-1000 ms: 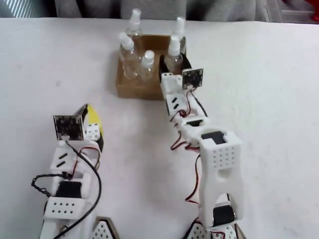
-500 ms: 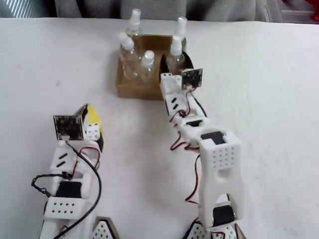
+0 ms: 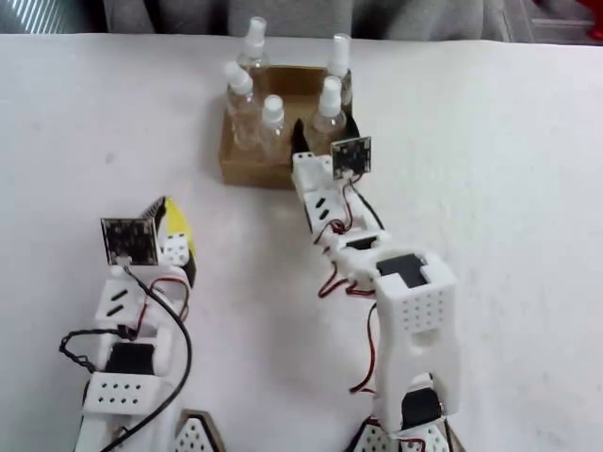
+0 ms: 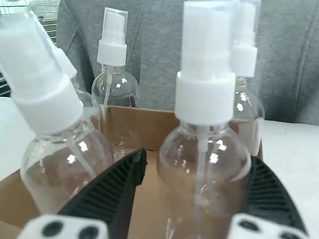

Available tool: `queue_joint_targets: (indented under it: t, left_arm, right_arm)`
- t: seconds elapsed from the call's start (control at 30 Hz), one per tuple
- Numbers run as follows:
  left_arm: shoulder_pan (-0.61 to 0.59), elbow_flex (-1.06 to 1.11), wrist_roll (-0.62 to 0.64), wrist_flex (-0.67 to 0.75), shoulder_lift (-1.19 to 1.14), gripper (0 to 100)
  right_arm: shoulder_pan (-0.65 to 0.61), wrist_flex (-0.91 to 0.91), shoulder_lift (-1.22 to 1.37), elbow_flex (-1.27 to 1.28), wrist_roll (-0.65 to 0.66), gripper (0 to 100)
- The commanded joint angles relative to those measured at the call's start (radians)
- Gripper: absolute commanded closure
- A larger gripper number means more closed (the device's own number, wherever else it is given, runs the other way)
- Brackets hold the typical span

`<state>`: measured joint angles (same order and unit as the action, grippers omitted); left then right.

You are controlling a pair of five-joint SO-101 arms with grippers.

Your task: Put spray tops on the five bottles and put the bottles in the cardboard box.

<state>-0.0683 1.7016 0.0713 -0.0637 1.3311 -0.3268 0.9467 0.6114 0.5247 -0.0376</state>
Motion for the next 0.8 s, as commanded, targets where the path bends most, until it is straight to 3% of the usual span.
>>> queue_joint_targets:
  t: [0.0, 0.77]
  left_arm:
    - [-0.005, -0.003, 0.005, 0.025, 0.007, 98]
    - [-0.001, -0.003, 0.005, 0.025, 0.007, 98]
  right_arm:
    - [-0.004, -0.005, -0.073, -0.006, 0.0, 73.1]
    - [0.031, -0.005, -0.366, 0.193, -0.094, 73.1]
